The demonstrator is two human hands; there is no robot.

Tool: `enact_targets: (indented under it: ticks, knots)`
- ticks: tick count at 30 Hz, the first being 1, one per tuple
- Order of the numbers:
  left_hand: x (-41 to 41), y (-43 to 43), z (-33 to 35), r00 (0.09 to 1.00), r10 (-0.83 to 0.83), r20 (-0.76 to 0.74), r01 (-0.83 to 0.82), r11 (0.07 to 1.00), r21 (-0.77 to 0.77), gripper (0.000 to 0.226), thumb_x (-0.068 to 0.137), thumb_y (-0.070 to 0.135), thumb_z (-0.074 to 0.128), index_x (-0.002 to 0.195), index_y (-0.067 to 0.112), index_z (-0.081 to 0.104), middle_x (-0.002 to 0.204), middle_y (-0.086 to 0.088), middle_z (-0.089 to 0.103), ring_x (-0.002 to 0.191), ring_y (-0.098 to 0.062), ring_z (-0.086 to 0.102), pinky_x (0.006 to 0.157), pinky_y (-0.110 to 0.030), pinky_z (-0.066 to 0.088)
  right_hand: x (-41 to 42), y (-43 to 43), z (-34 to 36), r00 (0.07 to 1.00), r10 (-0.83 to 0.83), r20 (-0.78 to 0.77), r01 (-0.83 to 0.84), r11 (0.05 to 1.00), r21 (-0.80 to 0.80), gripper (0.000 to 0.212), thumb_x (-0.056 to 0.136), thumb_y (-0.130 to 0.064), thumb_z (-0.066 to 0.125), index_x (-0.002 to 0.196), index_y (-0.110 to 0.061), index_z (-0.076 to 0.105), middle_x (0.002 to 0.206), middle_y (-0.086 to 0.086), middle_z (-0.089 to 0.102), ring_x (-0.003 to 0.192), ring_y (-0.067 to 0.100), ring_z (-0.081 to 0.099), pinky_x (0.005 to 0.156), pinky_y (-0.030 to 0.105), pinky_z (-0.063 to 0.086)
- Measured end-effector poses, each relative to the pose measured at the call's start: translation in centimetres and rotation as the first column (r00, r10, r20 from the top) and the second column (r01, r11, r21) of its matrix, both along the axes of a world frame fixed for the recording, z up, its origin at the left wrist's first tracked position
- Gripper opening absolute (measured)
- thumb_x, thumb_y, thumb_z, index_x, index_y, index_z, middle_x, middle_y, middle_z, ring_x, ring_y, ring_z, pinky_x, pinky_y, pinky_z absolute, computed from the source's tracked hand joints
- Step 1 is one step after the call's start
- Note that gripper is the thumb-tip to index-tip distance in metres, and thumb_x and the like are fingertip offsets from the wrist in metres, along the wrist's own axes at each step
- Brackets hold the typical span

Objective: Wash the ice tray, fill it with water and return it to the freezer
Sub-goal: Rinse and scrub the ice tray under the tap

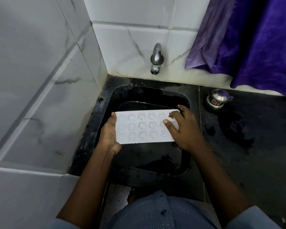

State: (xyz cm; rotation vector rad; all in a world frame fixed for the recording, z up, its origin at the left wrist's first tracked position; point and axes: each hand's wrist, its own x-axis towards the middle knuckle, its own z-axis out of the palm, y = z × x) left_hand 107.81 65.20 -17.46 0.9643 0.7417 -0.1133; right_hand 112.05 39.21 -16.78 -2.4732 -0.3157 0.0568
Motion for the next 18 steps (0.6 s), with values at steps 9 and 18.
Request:
enact_targets:
  ticks: [9, 18]
  knots:
    - [-0.6, -0.4, 0.0, 1.000, 0.019, -0.003, -0.019, 1.000, 0.002, 0.062, 0.107, 0.059, 0.045, 0.137, 0.008, 0.067, 0.125, -0.017, 0.076, 0.113, -0.041, 0.073, 0.077, -0.051, 0.063, -0.3, -0.3, -0.1, 1.000, 0.006, 0.005, -0.006, 1.000, -0.012, 0.038, 0.100, -0.055, 0.055, 0.124, -0.027, 0.066, 0.159, -0.002, 0.037, 0.143, 0.026, 0.033, 0.109, 0.043, 0.038]
    - [-1.0, -0.6, 0.0, 0.999, 0.029, 0.016, -0.029, 1.000, -0.003, 0.062, 0.108, 0.058, 0.043, 0.137, 0.008, 0.066, 0.127, -0.018, 0.075, 0.114, -0.042, 0.072, 0.082, -0.053, 0.062, -0.4, -0.5, -0.2, 1.000, 0.020, 0.007, -0.019, 0.999, -0.038, 0.042, 0.101, -0.057, 0.052, 0.129, -0.029, 0.066, 0.160, -0.002, 0.036, 0.144, 0.025, 0.032, 0.109, 0.042, 0.038]
